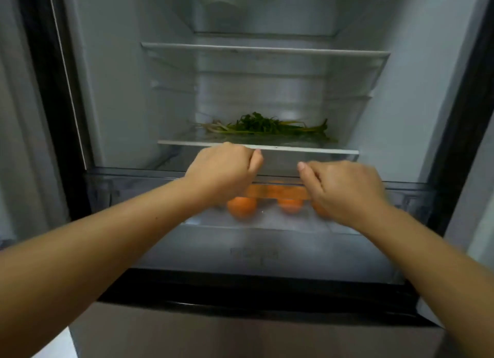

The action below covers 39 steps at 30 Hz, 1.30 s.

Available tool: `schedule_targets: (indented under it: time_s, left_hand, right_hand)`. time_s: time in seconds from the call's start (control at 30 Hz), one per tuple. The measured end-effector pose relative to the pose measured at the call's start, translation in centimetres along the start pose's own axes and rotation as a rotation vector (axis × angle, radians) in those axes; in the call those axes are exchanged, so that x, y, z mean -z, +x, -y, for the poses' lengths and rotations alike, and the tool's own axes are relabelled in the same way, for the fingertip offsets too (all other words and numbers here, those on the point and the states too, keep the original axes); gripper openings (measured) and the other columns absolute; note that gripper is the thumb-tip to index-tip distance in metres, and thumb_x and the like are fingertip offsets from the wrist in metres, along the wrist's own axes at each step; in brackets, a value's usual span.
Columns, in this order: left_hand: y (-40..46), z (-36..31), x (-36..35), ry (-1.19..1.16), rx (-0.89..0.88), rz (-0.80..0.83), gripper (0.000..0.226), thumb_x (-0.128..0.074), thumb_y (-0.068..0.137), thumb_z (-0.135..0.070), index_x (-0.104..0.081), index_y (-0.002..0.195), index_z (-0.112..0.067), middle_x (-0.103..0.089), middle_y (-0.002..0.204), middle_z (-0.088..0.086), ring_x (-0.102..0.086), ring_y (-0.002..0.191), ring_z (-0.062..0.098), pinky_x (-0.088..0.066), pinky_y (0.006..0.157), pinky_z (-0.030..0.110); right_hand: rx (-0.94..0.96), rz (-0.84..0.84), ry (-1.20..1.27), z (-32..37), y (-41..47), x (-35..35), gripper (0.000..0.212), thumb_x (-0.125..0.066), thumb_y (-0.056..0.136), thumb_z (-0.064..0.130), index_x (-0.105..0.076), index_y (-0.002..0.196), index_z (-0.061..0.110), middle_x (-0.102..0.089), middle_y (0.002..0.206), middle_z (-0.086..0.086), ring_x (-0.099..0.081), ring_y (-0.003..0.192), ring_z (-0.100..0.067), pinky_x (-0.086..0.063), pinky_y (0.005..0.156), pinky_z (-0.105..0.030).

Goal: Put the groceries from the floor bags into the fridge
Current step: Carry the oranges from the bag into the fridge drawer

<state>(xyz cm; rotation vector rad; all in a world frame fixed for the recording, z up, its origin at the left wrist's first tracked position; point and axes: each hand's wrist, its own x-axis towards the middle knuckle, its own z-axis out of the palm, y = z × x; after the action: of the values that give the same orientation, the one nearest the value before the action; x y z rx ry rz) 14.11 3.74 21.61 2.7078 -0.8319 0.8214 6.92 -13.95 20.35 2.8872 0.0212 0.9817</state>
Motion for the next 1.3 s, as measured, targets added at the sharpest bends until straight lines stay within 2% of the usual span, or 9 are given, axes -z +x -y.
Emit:
schedule_targets:
  time_s: [0.1, 0.2, 0.3, 0.37, 0.43, 0.7, 1.07, 1.2, 1.3]
  left_hand:
    - [0.4, 0.1, -0.2, 0.083, -0.021, -0.164, 0.048, -0.023, 0.1, -0.038, -0.049, 0.066, -0.015, -0.056, 0.073, 0.007, -0.056, 0.081, 0.035, -0.029, 0.062, 0.033]
    - [2.2, 0.9, -0.7, 0.068, -0.023, -0.103, 0.049, -0.022, 0.1, -0.041, -0.054, 0.072, -0.017, -0.055, 0.071, 0.005, -0.059, 0.082, 0.032, -0.028, 0.061, 0.032]
    - [5.0, 1.7, -2.7, 0.068, -0.065, -0.044, 0.046, -0.023, 0.1, -0.041, -0.063, 0.096, -0.018, -0.066, 0.104, 0.008, -0.058, 0.102, 0.03, -0.038, 0.073, 0.033]
    - [6.8, 2.6, -4.2, 0.065, -0.031, 0.105, 0.05, -0.02, 0.099, -0.039, -0.05, 0.133, -0.017, -0.048, 0.142, 0.007, -0.041, 0.132, 0.024, -0.033, 0.103, 0.035]
    - [8.7, 3.6, -5.1, 0.023, 0.016, 0.273, 0.057, -0.015, 0.099, -0.04, -0.016, 0.151, -0.017, -0.015, 0.159, 0.004, -0.013, 0.147, 0.018, -0.012, 0.119, 0.038]
    - [13.7, 5.2, -7.9, 0.058, 0.034, 0.47, 0.057, -0.009, 0.1, -0.037, -0.009, 0.152, -0.012, -0.004, 0.161, 0.003, -0.002, 0.148, 0.015, -0.001, 0.121, 0.038]
    - [16.3, 7.2, -11.2, 0.005, -0.045, 0.336, 0.057, -0.012, 0.1, -0.035, -0.002, 0.152, -0.014, 0.002, 0.161, 0.002, 0.003, 0.148, 0.013, -0.002, 0.121, 0.036]
    - [16.3, 6.8, -10.8, 0.041, -0.029, 0.344, 0.049, -0.017, 0.099, -0.03, -0.043, 0.137, -0.013, -0.034, 0.152, 0.009, -0.027, 0.141, 0.023, -0.024, 0.113, 0.039]
    - [14.5, 6.1, -11.0, 0.059, 0.013, 0.116, 0.044, -0.021, 0.096, -0.028, -0.061, 0.105, -0.013, -0.062, 0.118, 0.011, -0.054, 0.111, 0.03, -0.041, 0.088, 0.036]
  right_hand:
    - [-0.011, -0.002, -0.046, 0.3, 0.0, -0.4, 0.046, -0.017, 0.099, 0.044, -0.059, 0.111, 0.03, -0.064, 0.115, 0.003, -0.057, 0.108, -0.027, -0.033, 0.068, -0.032]
    - [-0.041, -0.018, -0.003, -0.4, 2.4, -1.5, 0.044, -0.021, 0.1, 0.041, -0.058, 0.122, 0.031, -0.057, 0.132, 0.005, -0.052, 0.12, -0.024, -0.04, 0.082, -0.034]
    - [-0.03, 0.057, 0.029, -2.0, 5.3, -3.6, 0.045, -0.023, 0.1, 0.036, -0.046, 0.138, 0.032, -0.039, 0.15, 0.007, -0.035, 0.138, -0.015, -0.031, 0.106, -0.032]
    - [0.0, 0.179, 0.053, -2.9, 7.4, -4.7, 0.048, -0.02, 0.101, 0.035, -0.03, 0.147, 0.031, -0.024, 0.157, 0.005, -0.019, 0.145, -0.013, -0.019, 0.115, -0.034]
    - [-0.008, 0.306, 0.083, -3.5, 9.2, -5.4, 0.05, -0.016, 0.101, 0.035, -0.016, 0.151, 0.03, -0.011, 0.16, 0.003, -0.007, 0.148, -0.014, -0.011, 0.118, -0.039]
    - [-0.053, 0.502, 0.073, -5.0, 14.3, -9.2, 0.051, -0.009, 0.103, 0.036, -0.002, 0.152, 0.025, 0.004, 0.16, 0.004, 0.004, 0.147, -0.013, 0.002, 0.118, -0.044]
    - [-0.059, 0.473, 0.113, -5.6, 16.3, -11.7, 0.05, -0.011, 0.103, 0.039, -0.008, 0.152, 0.029, -0.006, 0.16, 0.006, 0.001, 0.148, -0.015, -0.005, 0.118, -0.043]
    - [-0.051, 0.465, 0.113, -5.6, 16.2, -11.5, 0.049, -0.012, 0.103, 0.036, -0.018, 0.151, 0.029, -0.013, 0.159, 0.008, -0.004, 0.148, -0.014, -0.009, 0.119, -0.04]
    - [-0.091, 0.294, 0.121, -5.2, 15.4, -12.2, 0.05, -0.014, 0.103, 0.036, -0.017, 0.151, 0.022, -0.013, 0.16, 0.0, -0.007, 0.148, -0.016, -0.008, 0.119, -0.035]
